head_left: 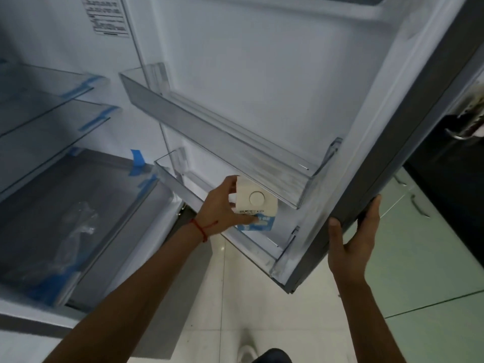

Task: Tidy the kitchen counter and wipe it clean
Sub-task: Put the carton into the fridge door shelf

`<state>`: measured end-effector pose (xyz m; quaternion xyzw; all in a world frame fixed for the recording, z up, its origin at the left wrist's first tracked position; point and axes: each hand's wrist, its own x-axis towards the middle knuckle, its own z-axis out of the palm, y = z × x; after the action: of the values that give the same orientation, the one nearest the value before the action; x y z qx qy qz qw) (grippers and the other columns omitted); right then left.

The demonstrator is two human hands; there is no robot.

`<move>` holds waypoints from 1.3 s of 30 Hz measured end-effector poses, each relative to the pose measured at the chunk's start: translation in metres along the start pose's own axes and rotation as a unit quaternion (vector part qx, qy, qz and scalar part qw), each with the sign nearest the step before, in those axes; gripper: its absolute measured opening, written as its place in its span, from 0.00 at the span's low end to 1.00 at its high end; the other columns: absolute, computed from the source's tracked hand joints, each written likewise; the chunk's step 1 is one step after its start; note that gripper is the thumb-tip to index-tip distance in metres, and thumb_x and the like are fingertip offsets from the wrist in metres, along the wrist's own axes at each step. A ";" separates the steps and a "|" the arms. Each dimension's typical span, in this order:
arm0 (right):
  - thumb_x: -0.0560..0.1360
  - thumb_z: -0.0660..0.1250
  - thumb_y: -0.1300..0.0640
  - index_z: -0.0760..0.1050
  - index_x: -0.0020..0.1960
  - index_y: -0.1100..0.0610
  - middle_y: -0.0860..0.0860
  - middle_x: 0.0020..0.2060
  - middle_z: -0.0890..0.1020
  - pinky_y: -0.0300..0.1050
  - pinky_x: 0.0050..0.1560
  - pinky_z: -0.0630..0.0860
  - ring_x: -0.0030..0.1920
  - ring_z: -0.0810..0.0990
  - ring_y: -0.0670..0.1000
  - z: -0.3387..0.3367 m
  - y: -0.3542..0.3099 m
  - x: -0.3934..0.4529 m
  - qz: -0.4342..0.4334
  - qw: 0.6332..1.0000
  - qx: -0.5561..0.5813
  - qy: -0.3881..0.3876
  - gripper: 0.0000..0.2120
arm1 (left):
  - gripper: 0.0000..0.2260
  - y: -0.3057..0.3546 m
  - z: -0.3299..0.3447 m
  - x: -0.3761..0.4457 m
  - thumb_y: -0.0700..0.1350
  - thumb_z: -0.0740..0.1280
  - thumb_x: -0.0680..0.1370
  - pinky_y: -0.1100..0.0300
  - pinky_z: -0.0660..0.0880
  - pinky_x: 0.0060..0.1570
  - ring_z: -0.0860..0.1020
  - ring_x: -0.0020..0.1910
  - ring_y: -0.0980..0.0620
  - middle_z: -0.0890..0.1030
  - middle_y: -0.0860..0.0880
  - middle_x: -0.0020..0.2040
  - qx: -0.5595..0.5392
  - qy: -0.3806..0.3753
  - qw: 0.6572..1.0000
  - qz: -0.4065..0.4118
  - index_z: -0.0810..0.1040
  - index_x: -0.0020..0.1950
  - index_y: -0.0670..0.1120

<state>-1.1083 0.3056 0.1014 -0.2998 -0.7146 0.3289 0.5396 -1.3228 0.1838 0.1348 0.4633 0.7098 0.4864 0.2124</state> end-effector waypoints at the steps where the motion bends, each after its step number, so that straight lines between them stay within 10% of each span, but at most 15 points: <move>1: 0.73 0.58 0.37 0.46 0.73 0.46 0.59 0.71 0.63 0.46 0.72 0.62 0.71 0.63 0.54 -0.001 0.002 0.003 -0.002 1.000 -0.001 0.001 0.35 | 0.29 -0.004 0.003 0.007 0.37 0.79 0.60 0.79 0.74 0.40 0.75 0.53 0.56 0.75 0.59 0.49 0.020 -0.032 0.999 -0.002 0.65 0.51 0.53; 10: 0.74 0.58 0.38 0.48 0.74 0.60 0.62 0.68 0.65 0.48 0.69 0.67 0.68 0.67 0.57 0.001 0.006 0.011 -0.004 1.000 -0.001 -0.006 0.40 | 0.32 -0.026 0.013 0.020 0.39 0.78 0.63 0.60 0.73 0.60 0.74 0.59 0.55 0.78 0.47 0.61 0.118 -0.148 0.982 -0.029 0.68 0.63 0.41; 16: 0.74 0.58 0.39 0.48 0.72 0.54 0.56 0.67 0.64 0.42 0.68 0.66 0.68 0.67 0.54 0.005 -0.003 -0.002 -0.027 0.999 0.009 0.019 0.35 | 0.31 -0.029 0.002 -0.012 0.44 0.74 0.69 0.69 0.65 0.60 0.68 0.60 0.59 0.74 0.44 0.66 0.186 -0.026 0.981 -0.040 0.67 0.68 0.42; 20: 0.74 0.59 0.40 0.49 0.72 0.54 0.50 0.67 0.62 0.52 0.67 0.67 0.67 0.66 0.60 0.008 -0.008 -0.014 -0.051 0.998 0.011 0.040 0.34 | 0.27 -0.031 0.017 -0.061 0.56 0.64 0.72 0.57 0.64 0.67 0.70 0.67 0.47 0.74 0.43 0.66 0.210 0.098 0.972 -0.038 0.71 0.66 0.43; 25: 0.73 0.61 0.40 0.50 0.72 0.46 0.40 0.66 0.63 0.49 0.64 0.67 0.62 0.68 0.62 0.014 -0.024 -0.040 -0.062 0.996 0.002 0.062 0.33 | 0.16 -0.039 0.045 -0.114 0.56 0.55 0.77 0.42 0.73 0.60 0.69 0.65 0.49 0.80 0.45 0.60 0.331 0.057 0.936 0.110 0.71 0.61 0.50; 29: 0.74 0.60 0.40 0.51 0.72 0.46 0.48 0.64 0.66 0.56 0.63 0.68 0.63 0.68 0.61 0.019 -0.042 -0.070 -0.057 0.996 0.021 0.059 0.32 | 0.21 -0.057 0.029 -0.138 0.58 0.45 0.80 0.41 0.72 0.61 0.63 0.68 0.49 0.77 0.45 0.65 0.348 0.040 0.934 0.070 0.67 0.65 0.50; 34: 0.77 0.55 0.44 0.57 0.69 0.41 0.32 0.60 0.69 0.39 0.59 0.70 0.58 0.71 0.41 0.031 -0.074 -0.112 -0.049 0.996 0.073 0.025 0.21 | 0.21 -0.066 -0.007 -0.177 0.56 0.42 0.80 0.43 0.63 0.66 0.61 0.71 0.50 0.73 0.43 0.68 0.335 0.044 0.940 0.043 0.63 0.68 0.50; 39: 0.79 0.51 0.48 0.68 0.48 0.58 0.48 0.35 0.70 0.25 0.40 0.65 0.39 0.69 0.34 0.047 -0.110 -0.145 -0.046 0.995 0.038 -0.081 0.15 | 0.19 -0.073 -0.048 -0.219 0.52 0.48 0.81 0.39 0.73 0.60 0.72 0.66 0.41 0.75 0.40 0.65 0.300 0.115 0.947 -0.022 0.69 0.66 0.46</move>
<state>-1.1273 0.1181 0.0962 -0.2188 -0.7559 0.3536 0.5056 -1.2864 -0.0368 0.0588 0.4307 0.8524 0.2963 -0.0091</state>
